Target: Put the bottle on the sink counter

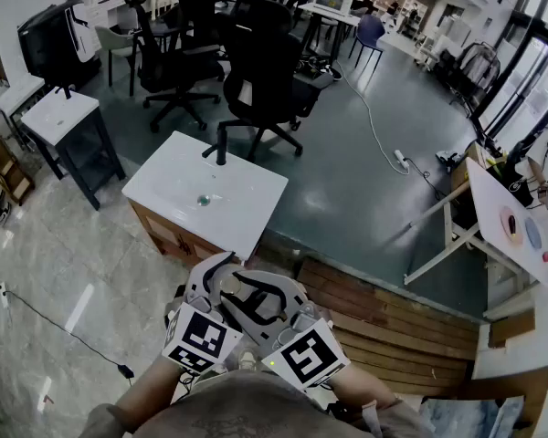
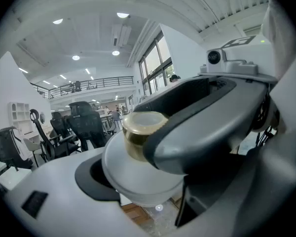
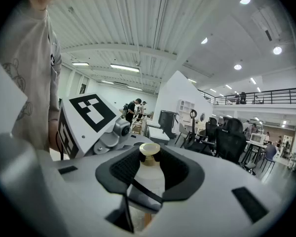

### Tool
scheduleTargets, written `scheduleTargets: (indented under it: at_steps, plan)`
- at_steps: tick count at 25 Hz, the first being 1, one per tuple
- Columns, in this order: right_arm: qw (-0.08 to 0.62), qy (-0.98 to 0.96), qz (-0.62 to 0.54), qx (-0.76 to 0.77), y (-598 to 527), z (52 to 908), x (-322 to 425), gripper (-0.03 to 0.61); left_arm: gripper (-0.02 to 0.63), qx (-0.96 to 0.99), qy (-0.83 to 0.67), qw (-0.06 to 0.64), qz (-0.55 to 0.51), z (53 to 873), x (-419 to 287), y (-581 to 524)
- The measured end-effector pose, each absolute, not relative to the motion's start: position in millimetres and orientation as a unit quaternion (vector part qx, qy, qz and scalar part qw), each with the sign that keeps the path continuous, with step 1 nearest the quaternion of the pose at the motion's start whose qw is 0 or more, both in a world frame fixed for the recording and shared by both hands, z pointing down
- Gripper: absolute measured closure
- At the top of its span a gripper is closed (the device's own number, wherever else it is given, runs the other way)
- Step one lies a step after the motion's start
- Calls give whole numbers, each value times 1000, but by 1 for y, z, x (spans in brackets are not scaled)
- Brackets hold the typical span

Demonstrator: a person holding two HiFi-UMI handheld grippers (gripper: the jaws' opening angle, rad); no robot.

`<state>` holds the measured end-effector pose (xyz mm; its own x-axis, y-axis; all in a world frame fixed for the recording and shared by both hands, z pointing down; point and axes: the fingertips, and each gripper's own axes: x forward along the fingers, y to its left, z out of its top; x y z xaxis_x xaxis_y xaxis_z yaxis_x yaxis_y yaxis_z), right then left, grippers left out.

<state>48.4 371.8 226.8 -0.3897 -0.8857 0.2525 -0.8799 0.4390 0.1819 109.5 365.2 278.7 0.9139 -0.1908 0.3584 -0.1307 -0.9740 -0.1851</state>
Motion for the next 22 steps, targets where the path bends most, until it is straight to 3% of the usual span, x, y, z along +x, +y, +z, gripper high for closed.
scheduleTargets:
  at_steps: [22]
  plan:
    - [157,-835,-25,527,359,224,63,446,287,-974,91,89,-185,275,125,351]
